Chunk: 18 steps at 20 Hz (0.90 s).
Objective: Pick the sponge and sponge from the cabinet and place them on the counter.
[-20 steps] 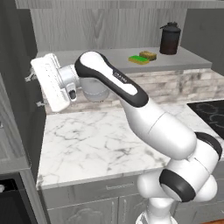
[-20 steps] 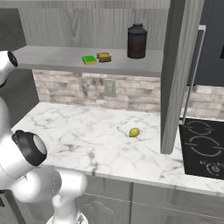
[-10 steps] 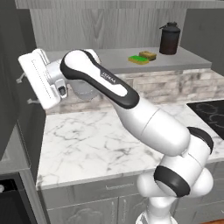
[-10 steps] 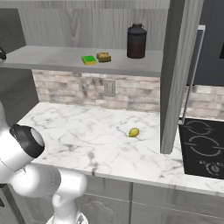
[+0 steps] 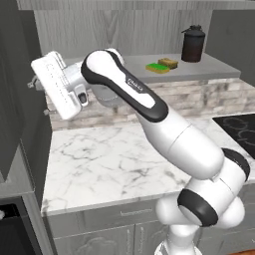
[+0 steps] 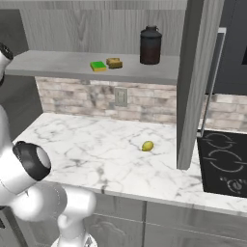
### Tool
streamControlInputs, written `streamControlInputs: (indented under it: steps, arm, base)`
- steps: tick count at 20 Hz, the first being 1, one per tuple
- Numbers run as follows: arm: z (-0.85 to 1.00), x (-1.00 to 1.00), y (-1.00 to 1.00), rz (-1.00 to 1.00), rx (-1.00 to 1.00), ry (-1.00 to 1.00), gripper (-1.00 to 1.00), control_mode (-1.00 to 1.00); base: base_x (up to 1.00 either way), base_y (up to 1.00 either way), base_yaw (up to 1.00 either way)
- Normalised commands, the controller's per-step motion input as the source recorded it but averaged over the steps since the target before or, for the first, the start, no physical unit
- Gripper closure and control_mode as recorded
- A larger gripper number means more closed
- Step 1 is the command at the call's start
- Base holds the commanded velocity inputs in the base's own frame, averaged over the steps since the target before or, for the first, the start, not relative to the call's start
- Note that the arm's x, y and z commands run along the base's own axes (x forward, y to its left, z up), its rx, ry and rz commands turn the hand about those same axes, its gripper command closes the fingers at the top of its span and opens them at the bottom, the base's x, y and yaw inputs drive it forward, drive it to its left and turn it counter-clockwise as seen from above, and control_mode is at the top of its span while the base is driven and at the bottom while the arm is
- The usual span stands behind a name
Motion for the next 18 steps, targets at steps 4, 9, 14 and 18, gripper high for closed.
streamControlInputs:
  steps: [4,9,14,18]
  arm:
    - [0.0,-0.29,-0.73,0.0,0.0,-0.04,-1.0,-1.0]
    - [0.06,-0.3,-0.74,0.0,0.0,-0.17,-1.0,-1.0]
    - [0.0,-0.38,-0.48,0.14,-0.09,-0.26,-1.0,-1.0]
    - [-0.17,-0.45,-0.12,0.25,-0.24,-0.13,-1.0,-1.0]
  base:
    - [0.0,0.0,0.0]
    - [0.0,0.0,0.0]
    - [0.0,0.0,0.0]
    - [0.0,0.0,0.0]
